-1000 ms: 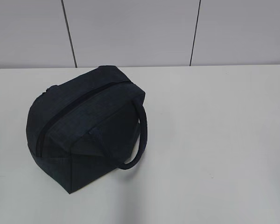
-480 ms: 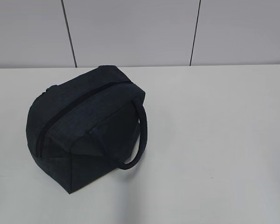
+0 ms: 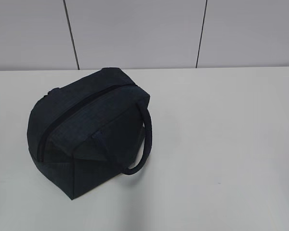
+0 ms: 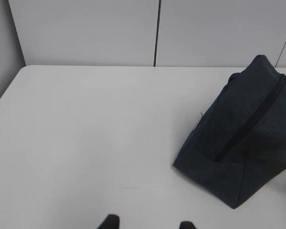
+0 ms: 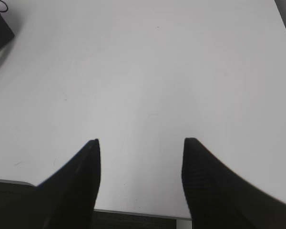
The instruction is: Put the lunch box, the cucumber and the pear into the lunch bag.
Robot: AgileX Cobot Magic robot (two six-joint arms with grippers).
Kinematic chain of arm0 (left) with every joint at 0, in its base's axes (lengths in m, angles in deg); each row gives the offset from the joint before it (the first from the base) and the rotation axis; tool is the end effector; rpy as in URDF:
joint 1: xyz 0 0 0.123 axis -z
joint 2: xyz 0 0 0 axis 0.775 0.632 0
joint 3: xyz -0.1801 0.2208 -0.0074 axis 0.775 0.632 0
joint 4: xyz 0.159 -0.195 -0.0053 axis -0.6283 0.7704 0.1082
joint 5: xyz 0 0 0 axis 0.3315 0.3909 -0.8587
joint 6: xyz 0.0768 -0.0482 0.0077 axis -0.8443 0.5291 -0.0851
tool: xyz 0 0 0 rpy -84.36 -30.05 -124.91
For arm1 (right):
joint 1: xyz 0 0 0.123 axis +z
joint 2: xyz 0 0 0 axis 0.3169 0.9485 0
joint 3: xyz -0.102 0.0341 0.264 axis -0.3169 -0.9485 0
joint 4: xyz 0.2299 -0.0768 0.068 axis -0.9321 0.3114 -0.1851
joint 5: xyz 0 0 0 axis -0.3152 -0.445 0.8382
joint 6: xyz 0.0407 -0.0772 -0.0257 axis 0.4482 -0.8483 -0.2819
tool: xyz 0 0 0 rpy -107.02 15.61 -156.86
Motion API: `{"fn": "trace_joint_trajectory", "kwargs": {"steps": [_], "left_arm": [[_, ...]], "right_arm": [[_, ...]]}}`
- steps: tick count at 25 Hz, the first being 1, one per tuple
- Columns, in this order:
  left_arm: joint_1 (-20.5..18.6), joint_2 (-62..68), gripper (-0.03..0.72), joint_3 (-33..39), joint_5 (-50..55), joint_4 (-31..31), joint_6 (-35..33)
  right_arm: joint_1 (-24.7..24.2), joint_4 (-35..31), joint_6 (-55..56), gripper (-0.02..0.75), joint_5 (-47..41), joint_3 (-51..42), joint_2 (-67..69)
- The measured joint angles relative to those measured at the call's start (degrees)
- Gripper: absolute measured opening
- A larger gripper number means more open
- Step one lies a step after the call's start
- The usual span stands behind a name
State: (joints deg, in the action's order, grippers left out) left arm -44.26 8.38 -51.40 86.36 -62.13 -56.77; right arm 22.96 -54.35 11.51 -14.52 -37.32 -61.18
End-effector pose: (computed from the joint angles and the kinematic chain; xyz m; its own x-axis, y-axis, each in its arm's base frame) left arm -0.0145 0.0051 0.2825 -0.4667 0.0034 -0.8844 0.0575 0.9980 -0.0265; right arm -0.0106 -0.0069 0.2696 -0.5102 -0.0934 -0.8550 -0.0485 0.9956 -0.0798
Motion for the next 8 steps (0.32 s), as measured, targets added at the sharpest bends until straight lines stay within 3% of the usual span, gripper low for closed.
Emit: {"fn": "trace_joint_trajectory", "kwargs": {"steps": [8], "left_arm": [[0.00, 0.00, 0.239, 0.00, 0.00, 0.00, 0.00]], "right_arm": [[0.00, 0.00, 0.00, 0.425, 0.00, 0.00, 0.00]]}}
